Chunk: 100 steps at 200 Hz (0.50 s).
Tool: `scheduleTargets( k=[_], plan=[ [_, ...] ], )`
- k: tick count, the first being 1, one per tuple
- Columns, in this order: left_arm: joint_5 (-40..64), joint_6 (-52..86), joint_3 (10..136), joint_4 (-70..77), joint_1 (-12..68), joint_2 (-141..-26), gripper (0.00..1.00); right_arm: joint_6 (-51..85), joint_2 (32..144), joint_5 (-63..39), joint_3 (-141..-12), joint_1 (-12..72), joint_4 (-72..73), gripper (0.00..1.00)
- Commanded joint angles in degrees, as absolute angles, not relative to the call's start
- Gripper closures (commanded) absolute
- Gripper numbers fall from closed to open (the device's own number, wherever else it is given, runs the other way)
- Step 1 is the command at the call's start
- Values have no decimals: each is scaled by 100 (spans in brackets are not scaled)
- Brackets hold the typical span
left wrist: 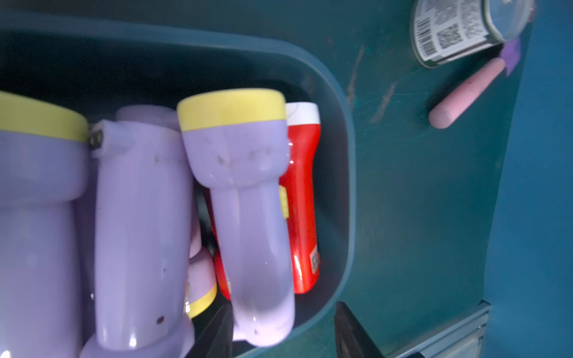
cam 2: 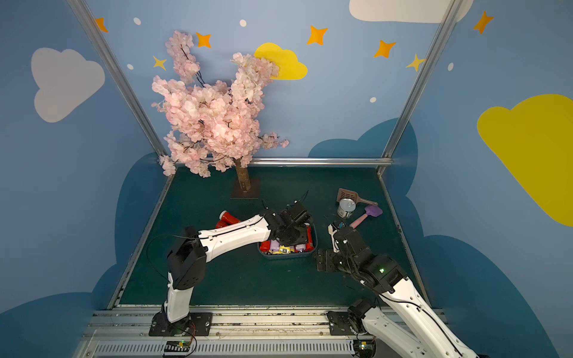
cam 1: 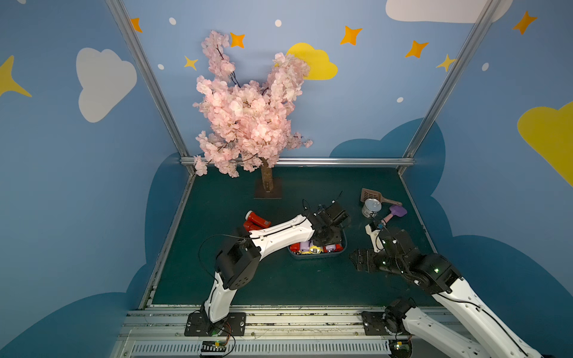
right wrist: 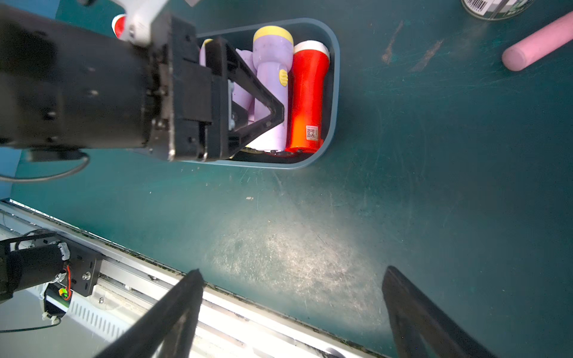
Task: Put the flashlights into the storage boxes
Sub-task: Place the flashlight at the storage box.
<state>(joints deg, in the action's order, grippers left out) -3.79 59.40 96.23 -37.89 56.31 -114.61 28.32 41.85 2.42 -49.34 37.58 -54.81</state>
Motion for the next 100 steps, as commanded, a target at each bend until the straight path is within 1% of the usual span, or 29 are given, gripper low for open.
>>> scheduleTargets(
  k=[1,11,40,55,73,94,100],
  plan=[
    [-530,5806,9788,-3981,5677,-11129,43,2856,4131,223,-5071,3735,-5542,10],
    [-574,5776,9765,-4011,5685,-11039,42,2843,4145,207,-5080,3735,-5529,10],
    [-798,5664,9460,-4044,5687,-10561,35,2826,4217,114,-5113,3738,-5422,10],
    [-990,5627,9076,-4019,5687,-10153,25,2800,4329,-4,-5164,3735,-5329,10],
    [-1336,5641,8482,-4025,5668,-9511,7,2762,4544,-143,-5254,3757,-5173,11],
    [-1789,5709,7683,-4029,5613,-8637,1,2745,4889,-261,-5377,3822,-4933,11],
    [-1909,5738,7416,-4000,5595,-8360,1,2751,4993,-287,-5416,3852,-4849,11]
  ],
)
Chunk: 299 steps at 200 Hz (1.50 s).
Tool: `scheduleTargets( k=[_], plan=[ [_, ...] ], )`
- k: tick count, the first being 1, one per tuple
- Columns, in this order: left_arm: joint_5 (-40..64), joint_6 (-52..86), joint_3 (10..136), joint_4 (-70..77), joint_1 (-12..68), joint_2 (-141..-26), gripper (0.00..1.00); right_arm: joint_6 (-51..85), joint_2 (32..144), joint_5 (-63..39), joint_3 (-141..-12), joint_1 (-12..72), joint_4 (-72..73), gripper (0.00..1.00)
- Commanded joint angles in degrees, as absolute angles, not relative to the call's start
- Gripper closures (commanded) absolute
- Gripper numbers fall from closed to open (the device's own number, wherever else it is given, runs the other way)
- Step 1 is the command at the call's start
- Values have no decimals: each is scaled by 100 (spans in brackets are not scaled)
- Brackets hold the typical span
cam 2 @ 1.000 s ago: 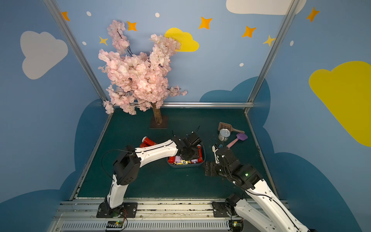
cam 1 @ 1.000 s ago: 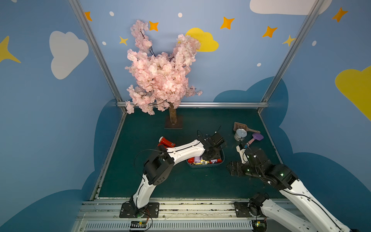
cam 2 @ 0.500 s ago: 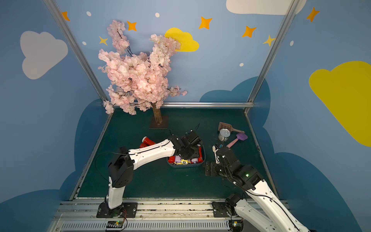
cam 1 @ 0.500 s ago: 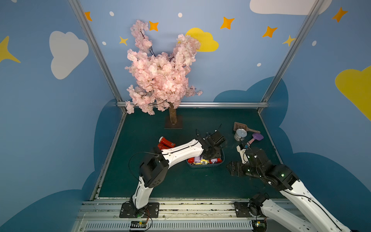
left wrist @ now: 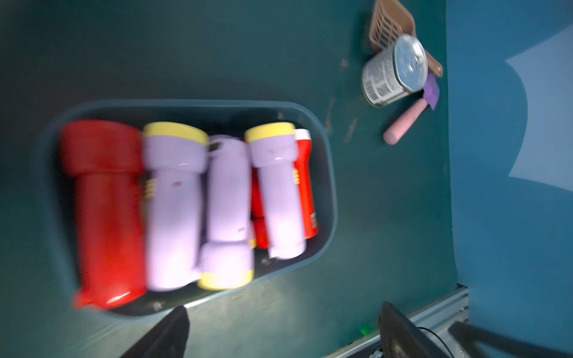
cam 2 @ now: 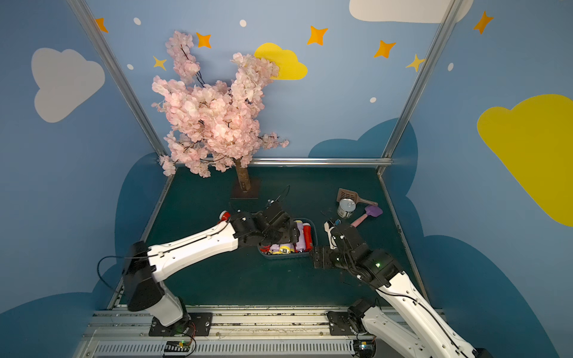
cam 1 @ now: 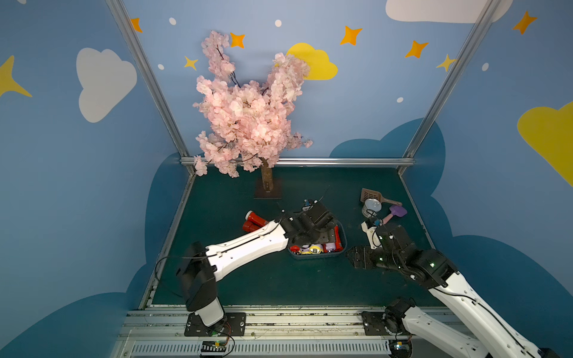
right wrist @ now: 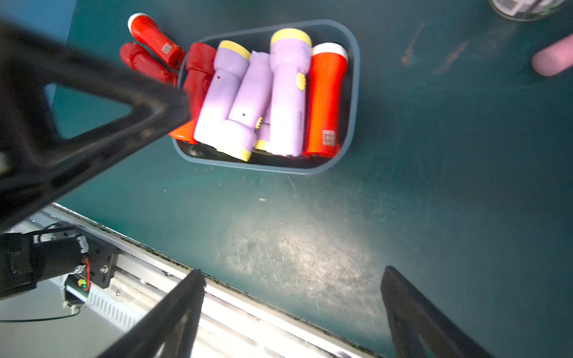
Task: Put the flashlights into the storage boxes
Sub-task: Place the flashlight at the storage box, then pick up the flashlight from the center of the board.
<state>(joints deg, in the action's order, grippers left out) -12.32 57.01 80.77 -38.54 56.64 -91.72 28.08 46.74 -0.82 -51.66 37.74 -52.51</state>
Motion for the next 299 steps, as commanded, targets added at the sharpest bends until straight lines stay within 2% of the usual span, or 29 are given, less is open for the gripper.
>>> scheduleTargets(
  k=[1,65,87,110,120,161,220,263,299],
  plan=[
    [-1926,5743,7369,-3995,5593,-8307,1,2751,5019,-289,-5419,3860,-4837,11],
    [-2339,6029,5160,-4401,4821,-5376,1,2777,6772,-404,-6292,4514,-4086,12],
    [-2285,6038,4787,-4710,4428,-4745,1,2745,7518,-388,-6809,4799,-3986,13],
    [-2047,6008,4442,-4893,3949,-4225,1,2650,8338,-376,-7453,5053,-4014,20],
    [-1892,5965,4288,-4915,3719,-4025,1,2603,8701,-372,-7759,5142,-4078,21],
    [-1286,5700,3974,-4914,2838,-3581,1,2406,9969,-458,-8878,5318,-4218,28],
    [-541,5459,3771,-4737,1949,-3414,1,2073,11578,-668,-10388,5343,-4491,29],
    [-118,5414,3548,-4753,1377,-3179,1,1882,12477,-838,-11268,5404,-4592,31],
    [632,5462,3183,-4474,828,-3092,1,1760,12912,-940,-11648,5505,-4546,34]
  ],
)
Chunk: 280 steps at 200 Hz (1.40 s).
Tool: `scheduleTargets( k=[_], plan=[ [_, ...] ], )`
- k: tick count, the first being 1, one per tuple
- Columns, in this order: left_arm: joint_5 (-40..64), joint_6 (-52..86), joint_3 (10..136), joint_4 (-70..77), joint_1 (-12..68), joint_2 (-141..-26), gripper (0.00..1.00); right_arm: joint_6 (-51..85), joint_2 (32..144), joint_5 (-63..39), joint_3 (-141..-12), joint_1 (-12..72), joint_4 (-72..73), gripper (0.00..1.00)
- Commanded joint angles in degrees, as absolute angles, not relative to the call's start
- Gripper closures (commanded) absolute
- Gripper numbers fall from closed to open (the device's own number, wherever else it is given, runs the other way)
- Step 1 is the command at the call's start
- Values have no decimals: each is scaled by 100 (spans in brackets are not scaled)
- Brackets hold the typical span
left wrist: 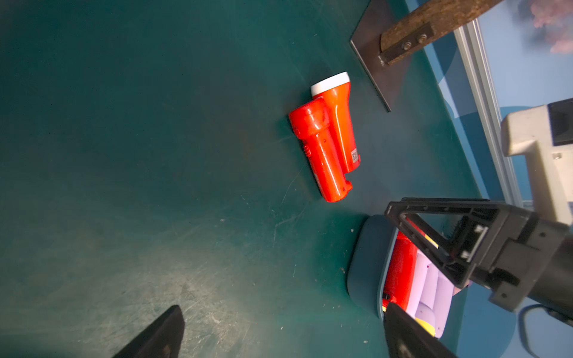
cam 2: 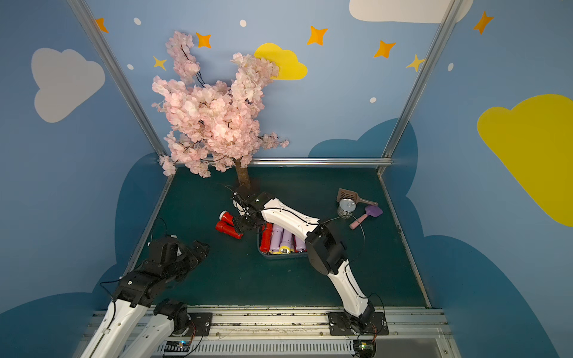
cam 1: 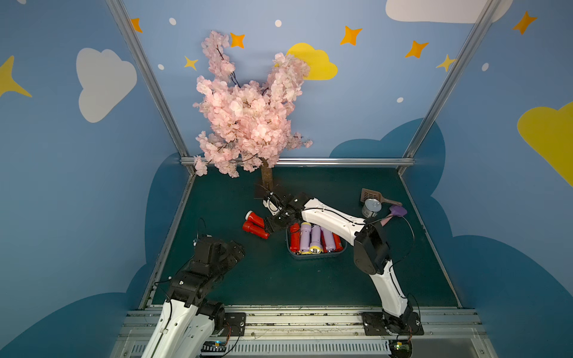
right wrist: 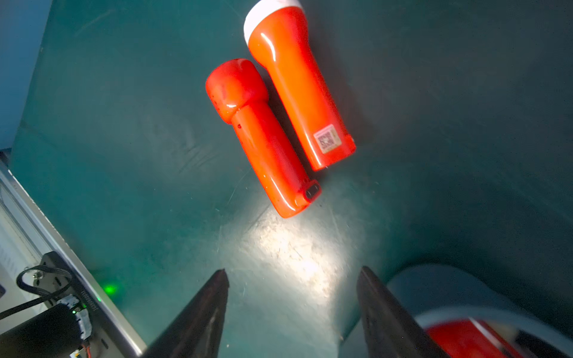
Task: Put the flashlights into the storage boxes
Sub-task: Pick up the flashlight from the center of the board.
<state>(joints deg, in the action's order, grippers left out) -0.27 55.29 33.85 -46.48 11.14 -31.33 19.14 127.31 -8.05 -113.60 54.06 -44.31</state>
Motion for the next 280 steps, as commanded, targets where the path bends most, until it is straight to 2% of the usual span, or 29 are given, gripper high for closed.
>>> scheduleTargets(
  k=[1,44,101,128,174,200,236,280],
  plan=[
    [650,5465,3173,-4469,810,-3093,1,1759,12920,-940,-11656,5503,-4545,34],
    [1096,5341,3050,-4386,363,-3058,1,1679,13204,-1031,-11846,5566,-4317,37],
    [1218,5274,3023,-4429,203,-2979,1,1619,13701,-1077,-12384,5628,-4418,42],
    [1213,5257,2994,-4280,177,-3109,1,1543,13483,-802,-12269,5573,-4678,42],
    [1458,5330,3055,-3457,182,-4005,6,1573,11499,-137,-10188,5273,-4320,36],
    [1109,5279,3296,-3365,291,-4353,8,1582,10143,249,-9012,5097,-4222,29],
    [468,5340,3578,-3242,791,-4913,8,1590,8463,456,-7895,4868,-4095,16],
    [-59,5665,4110,-2937,1627,-6278,7,1615,7299,659,-7169,4730,-4310,12]
  ],
)
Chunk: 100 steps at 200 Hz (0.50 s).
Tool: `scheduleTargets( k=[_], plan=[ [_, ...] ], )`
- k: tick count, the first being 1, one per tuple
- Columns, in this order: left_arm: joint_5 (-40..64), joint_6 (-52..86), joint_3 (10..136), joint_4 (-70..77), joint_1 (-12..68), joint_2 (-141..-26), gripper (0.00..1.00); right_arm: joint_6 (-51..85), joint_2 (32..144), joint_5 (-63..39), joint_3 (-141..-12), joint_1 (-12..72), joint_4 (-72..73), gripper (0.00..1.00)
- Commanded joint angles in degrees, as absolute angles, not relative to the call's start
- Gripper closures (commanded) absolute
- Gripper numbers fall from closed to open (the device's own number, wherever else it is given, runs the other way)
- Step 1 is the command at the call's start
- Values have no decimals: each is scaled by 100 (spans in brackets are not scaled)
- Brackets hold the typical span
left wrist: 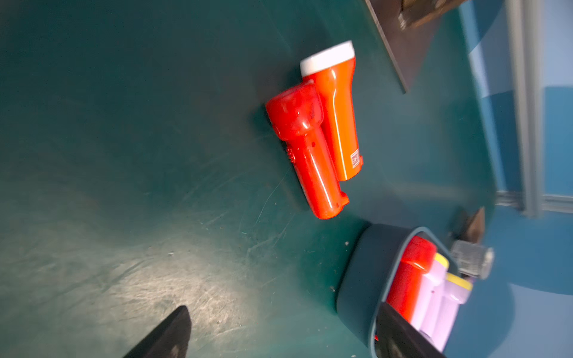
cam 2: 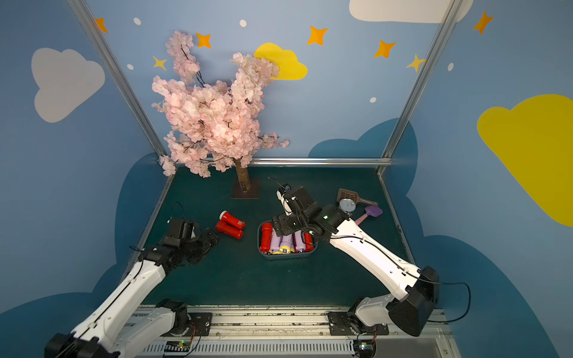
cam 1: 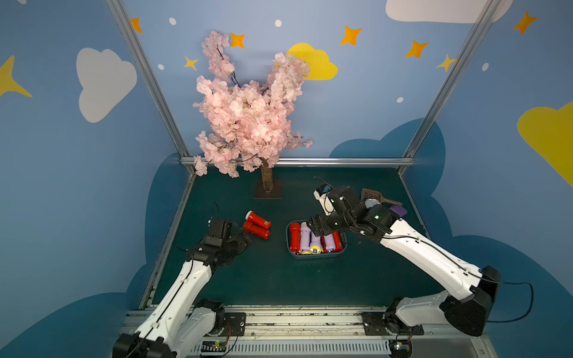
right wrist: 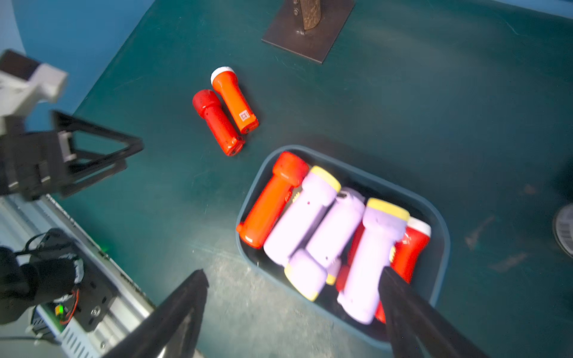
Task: Put the flashlights into the storage boxes
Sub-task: Pick up the flashlight from the center of the board.
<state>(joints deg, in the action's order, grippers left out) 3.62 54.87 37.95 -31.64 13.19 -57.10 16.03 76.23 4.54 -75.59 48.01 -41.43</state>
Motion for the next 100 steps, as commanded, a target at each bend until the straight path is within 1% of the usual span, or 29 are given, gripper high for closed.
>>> scheduleTargets(
  k=[1,51,100],
  plan=[
    [-60,5671,4129,-2936,1640,-6321,7,1616,7275,663,-7153,4729,-4309,12],
    [-59,5917,4684,-2586,1879,-7888,7,1661,6434,497,-6461,4476,-4273,11],
    [-441,6124,5180,-2658,2053,-8573,7,1714,6017,265,-6111,4350,-4175,11]
  ],
)
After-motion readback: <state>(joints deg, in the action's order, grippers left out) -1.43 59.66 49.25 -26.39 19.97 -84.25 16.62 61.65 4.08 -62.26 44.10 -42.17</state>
